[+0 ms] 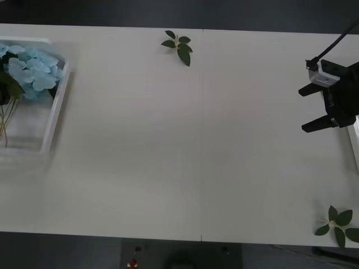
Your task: Put the red flowers into the right box and the blue flowers into the left box
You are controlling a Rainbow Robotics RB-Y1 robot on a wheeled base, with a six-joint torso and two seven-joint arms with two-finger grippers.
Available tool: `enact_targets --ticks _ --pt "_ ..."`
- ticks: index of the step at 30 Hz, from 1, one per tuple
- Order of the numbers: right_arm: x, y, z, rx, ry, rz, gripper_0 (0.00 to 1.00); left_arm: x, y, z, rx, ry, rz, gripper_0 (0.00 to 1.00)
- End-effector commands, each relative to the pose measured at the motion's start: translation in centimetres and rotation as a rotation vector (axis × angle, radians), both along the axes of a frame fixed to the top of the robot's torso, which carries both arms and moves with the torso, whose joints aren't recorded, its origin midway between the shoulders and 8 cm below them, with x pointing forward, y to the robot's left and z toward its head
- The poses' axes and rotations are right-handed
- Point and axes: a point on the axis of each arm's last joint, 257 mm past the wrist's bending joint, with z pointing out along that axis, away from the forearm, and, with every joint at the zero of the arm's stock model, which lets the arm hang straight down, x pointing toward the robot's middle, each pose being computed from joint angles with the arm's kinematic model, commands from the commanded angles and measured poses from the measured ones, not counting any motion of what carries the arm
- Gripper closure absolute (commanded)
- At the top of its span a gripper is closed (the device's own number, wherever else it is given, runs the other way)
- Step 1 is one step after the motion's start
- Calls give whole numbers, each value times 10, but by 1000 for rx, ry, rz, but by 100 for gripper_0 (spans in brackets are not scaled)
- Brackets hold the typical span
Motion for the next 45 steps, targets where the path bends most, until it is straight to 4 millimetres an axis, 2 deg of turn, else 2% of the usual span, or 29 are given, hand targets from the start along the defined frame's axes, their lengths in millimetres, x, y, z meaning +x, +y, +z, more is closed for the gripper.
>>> enact_targets --ticks 1,5,10,12,13,15,18,28,32,36,45 --pt "3 -3 12 -15 -40 12 4 9 0 15 8 -65 2 100" --pt "3 -3 12 -15 -40 12 4 10 2 7 14 -77 14 100" --pt "3 -3 12 -15 -40 12 4 10 4 8 32 -71 12 100" --pt "3 -3 12 -15 -40 12 4 11 5 9 45 -66 11 74" --pt "3 -3 12 -15 -40 12 4 11 4 10 46 -65 9 49" --pt "3 -3 12 -15 -40 12 4 11 5 10 54 -64 8 15" --pt "3 -3 12 -15 -40 12 4 9 7 8 73 -47 1 0" --pt "3 -3 12 -15 -40 12 4 3 11 10 112 12 -1 0" --pt "3 -3 12 -15 -40 12 4 -9 14 17 137 90 -9 0" --pt "3 -3 12 -15 -40 12 4 -22 12 36 131 150 -18 0" --pt "3 -3 12 -15 -40 12 4 -62 10 106 61 251 -145 0"
